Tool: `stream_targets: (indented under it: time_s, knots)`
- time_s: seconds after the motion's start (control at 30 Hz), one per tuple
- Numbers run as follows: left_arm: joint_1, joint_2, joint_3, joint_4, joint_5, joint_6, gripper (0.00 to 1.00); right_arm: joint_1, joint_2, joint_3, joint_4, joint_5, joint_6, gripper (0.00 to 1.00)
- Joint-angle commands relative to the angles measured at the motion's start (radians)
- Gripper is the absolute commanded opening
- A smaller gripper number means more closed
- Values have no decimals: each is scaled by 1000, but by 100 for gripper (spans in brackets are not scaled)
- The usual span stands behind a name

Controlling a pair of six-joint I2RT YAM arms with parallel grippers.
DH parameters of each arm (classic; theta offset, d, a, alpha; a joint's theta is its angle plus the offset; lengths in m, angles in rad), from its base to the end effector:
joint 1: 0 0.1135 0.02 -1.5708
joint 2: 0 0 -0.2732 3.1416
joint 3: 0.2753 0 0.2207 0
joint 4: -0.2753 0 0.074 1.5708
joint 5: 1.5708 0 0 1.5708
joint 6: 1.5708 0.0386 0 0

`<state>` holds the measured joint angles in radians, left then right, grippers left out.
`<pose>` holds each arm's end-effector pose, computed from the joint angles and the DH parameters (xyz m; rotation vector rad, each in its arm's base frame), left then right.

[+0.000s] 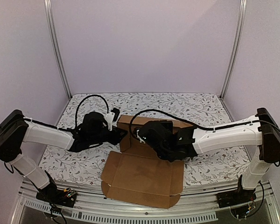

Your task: Fold the paper box

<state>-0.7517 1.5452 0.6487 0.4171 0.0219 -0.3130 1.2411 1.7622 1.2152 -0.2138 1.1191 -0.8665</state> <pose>0.2130 -0.2003 0.2062 0.4752 2.0667 -0.6736 0.1463 0.3203 0.2598 -1.4388 1.4214 -1.0461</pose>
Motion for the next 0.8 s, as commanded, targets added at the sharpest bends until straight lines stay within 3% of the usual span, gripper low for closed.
stream_targets:
  time_s: [0.0, 0.27, 0.33, 0.77]
  knots:
    - [-11, 16, 28, 66, 23, 11, 28, 20, -13, 61, -124, -88, 89, 0]
    - [-19, 20, 63, 43, 17, 15, 0, 35, 19, 147, -238, -136, 214, 0]
    - [-23, 19, 70, 35, 8, 21, 0, 36, 19, 163, -268, -161, 246, 5]
    - [-34, 39, 178, -75, -18, 78, 0, 43, -126, 230, -364, -426, 475, 75]
